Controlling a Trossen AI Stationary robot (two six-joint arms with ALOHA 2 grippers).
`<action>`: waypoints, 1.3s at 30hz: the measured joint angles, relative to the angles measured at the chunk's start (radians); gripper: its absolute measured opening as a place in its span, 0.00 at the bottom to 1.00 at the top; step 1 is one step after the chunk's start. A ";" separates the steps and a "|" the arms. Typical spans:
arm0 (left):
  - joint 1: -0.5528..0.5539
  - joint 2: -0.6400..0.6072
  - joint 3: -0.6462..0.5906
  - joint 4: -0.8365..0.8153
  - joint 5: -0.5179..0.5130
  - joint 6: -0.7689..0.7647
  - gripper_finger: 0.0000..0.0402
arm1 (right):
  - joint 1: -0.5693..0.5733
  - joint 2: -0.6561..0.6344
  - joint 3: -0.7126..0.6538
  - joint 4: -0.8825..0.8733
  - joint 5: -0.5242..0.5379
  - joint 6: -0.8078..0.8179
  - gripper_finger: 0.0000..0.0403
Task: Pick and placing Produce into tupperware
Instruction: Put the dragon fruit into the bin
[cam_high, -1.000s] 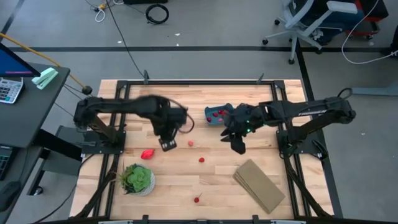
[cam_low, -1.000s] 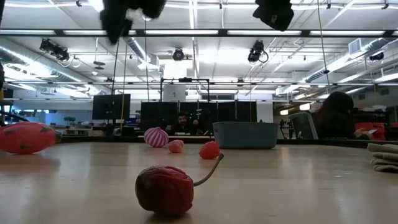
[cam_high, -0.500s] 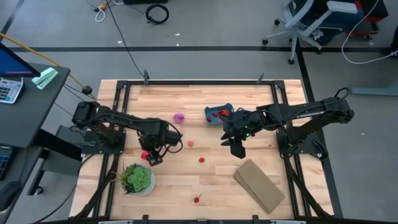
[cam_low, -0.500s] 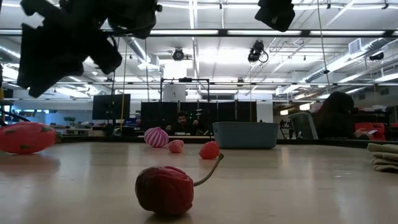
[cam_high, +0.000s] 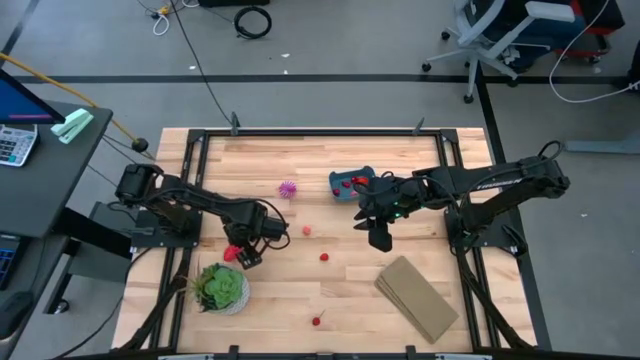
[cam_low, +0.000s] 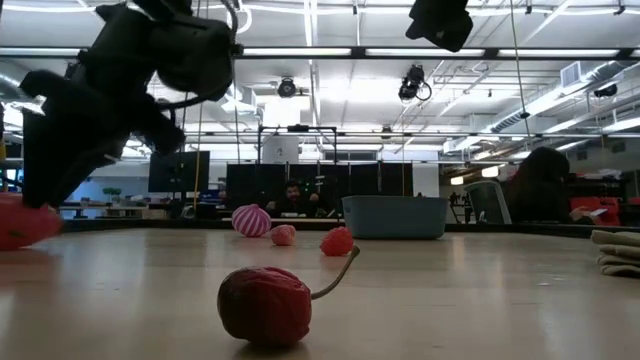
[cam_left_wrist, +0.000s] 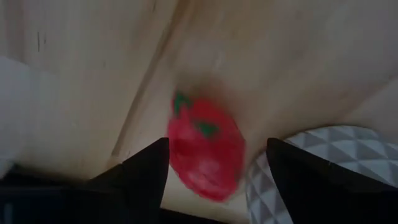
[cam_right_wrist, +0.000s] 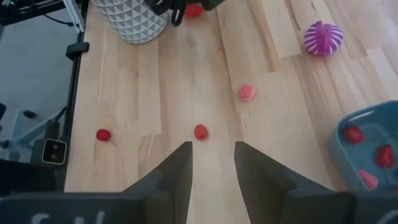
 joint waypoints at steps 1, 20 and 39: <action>0.000 0.000 -0.015 0.012 -0.001 0.000 0.69 | 0.000 0.000 0.000 0.000 0.000 0.002 0.32; 0.000 0.000 -0.099 0.079 0.019 -0.009 0.69 | -0.003 0.000 0.000 0.004 0.001 0.006 0.32; 0.021 0.000 -0.098 0.131 0.021 -0.019 0.66 | -0.024 0.000 0.000 0.004 0.116 0.024 0.32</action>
